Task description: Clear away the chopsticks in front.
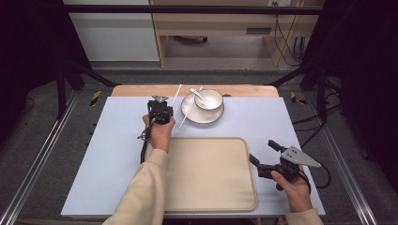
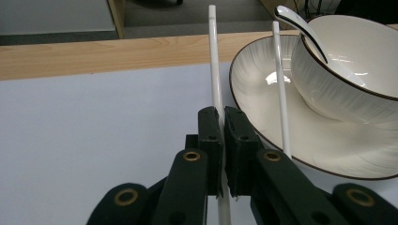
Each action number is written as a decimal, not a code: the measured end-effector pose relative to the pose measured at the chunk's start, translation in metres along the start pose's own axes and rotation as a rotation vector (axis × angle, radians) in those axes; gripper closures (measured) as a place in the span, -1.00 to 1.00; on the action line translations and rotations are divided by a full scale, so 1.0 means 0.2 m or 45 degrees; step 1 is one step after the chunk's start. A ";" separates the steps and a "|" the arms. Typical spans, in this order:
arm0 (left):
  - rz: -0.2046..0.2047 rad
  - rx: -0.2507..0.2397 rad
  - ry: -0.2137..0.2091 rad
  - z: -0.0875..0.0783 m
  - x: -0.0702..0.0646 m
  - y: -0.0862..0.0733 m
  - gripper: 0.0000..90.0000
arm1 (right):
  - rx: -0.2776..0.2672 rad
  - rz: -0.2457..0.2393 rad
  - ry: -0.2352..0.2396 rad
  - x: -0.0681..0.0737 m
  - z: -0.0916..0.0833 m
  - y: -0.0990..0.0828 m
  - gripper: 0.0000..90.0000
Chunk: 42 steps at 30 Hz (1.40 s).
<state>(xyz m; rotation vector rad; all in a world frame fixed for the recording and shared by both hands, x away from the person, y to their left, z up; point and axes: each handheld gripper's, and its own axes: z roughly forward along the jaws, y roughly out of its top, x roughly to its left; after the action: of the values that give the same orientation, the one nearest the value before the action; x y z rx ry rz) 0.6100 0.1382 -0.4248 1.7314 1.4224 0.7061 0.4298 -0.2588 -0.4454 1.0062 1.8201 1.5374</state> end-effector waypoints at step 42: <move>-0.177 -0.194 0.058 -0.75 -0.01 -0.61 0.90 | -0.016 0.016 0.029 0.02 0.00 0.01 -0.86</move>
<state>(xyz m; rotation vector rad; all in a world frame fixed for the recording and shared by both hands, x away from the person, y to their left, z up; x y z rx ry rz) 0.4224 0.1769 -0.4444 1.4935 1.4643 0.7615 0.4276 -0.2555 -0.4438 1.0001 1.8204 1.5720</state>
